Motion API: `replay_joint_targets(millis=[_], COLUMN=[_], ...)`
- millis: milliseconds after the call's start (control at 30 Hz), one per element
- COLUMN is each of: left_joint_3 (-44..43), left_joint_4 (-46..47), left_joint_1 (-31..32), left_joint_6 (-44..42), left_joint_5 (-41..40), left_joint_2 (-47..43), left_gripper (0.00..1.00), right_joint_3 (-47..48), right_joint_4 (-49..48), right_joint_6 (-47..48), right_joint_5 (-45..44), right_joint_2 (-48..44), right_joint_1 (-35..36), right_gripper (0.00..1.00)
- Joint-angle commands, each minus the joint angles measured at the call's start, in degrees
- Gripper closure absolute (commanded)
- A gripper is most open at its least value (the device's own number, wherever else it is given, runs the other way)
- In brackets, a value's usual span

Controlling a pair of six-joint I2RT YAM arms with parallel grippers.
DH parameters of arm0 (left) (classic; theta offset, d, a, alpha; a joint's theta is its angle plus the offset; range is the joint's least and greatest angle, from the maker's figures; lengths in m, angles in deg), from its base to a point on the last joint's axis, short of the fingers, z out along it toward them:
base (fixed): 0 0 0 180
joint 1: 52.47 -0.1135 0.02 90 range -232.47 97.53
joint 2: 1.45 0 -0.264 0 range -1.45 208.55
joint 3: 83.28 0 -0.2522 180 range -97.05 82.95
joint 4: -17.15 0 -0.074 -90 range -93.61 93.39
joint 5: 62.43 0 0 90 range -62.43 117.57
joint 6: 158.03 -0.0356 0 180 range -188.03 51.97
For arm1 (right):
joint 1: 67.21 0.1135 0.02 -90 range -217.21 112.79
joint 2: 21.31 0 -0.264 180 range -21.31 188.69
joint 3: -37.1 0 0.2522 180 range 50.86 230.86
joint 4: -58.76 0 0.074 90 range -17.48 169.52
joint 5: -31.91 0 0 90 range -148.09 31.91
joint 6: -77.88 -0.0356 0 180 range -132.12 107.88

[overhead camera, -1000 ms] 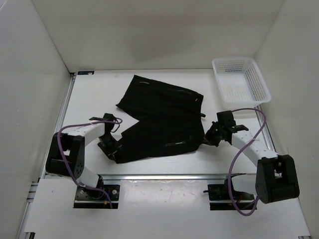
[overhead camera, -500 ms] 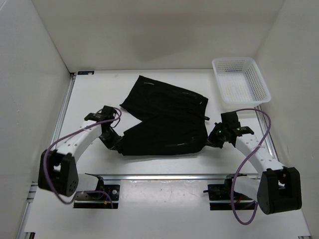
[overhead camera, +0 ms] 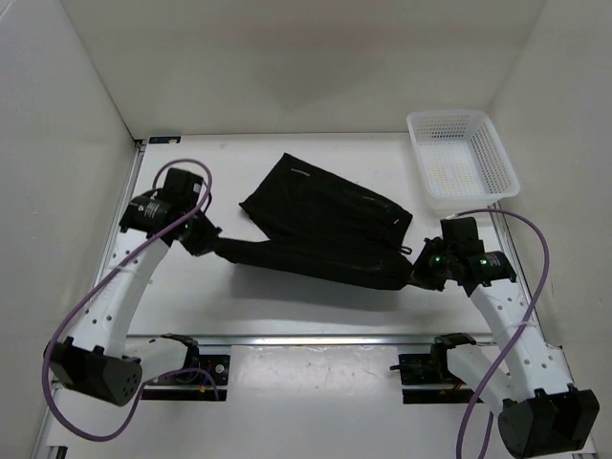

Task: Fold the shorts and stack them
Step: Fold the shorts

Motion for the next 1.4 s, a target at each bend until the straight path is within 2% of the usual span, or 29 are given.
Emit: replay_joint_targets(millis=[0, 33, 133, 233, 433, 600, 700, 767, 867, 1033, 1100, 1267, 1367], left_joint_3=[-10.45, -15.7, -23.63, -28.3, -23.85, -13.57, -11.71, -13.63, -22.4, -45.34, -53.75, -66.8, -71.9], left_joint_4=[-0.31, -0.83, -1.37, -1.37, 0.66, 2.67, 4.7, 6.36, 6.37, 2.69, 1.72, 1.18, 1.7], left_joint_1=[-0.15, -0.15, -0.15, -0.67, -3.48, -4.01, -4.01, -4.01, -2.27, -0.67, -0.15, -0.15, 0.38], left_joint_6=[-3.6, -4.92, -6.07, -8.18, -9.94, -11.08, -12.39, -13.18, -16.08, -21.53, -22.85, -24.97, -26.72], left_joint_5=[-7.12, -7.13, -8.8, -9.41, -6.43, -4.33, -3.61, -2.91, -3.43, -5.46, -5.98, -5.98, -5.46], left_joint_2=[5.17, 7.19, 14.4, 20.3, 18.03, 10.66, 10.64, 13.62, 21.95, 42.14, 47.18, 59.48, 62.58], left_gripper=[0.89, 0.89, 0.89, 0.89, 0.89, 0.89, 0.89, 0.89, 0.89, 0.89, 0.89, 0.89, 0.89], right_joint_3=[6.85, 8.09, 12.05, 14.69, 16.1, 13.82, 11.8, 11.8, 13.03, 13.03, 13.64, 14.7, 14.7], right_joint_4=[7.23, 8.8, 10.4, 10.92, 13.65, 15.85, 15.85, 15.85, 14.8, 11.46, 9.27, 6.01, 4.07], right_joint_6=[1.86, 1.34, 1.34, 1.86, 2.39, 0.64, -0.68, -2.52, -5.33, -9.64, -10.18, -10.18, -8.95], right_joint_5=[-4.75, -5.62, -6.33, -6.33, -8.17, -7.39, -8.52, -10.37, -14.67, -18.19, -18.73, -18.21, -16.1], right_joint_2=[-1.94, -1.94, -0.63, 0.96, -0.7, -3.61, -4.93, -4.15, -0.65, 8.23, 10.88, 19.23, 21.61], right_joint_1=[-0.3, -0.3, -0.3, -0.3, -0.3, -0.3, -0.3, -0.3, -0.3, -0.83, -1.45, -5.13, -8.11], right_gripper=[1.0, 1.0, 1.0, 1.0, 1.0, 1.0, 1.0, 1.0, 1.0, 1.0, 1.0, 1.0, 1.0])
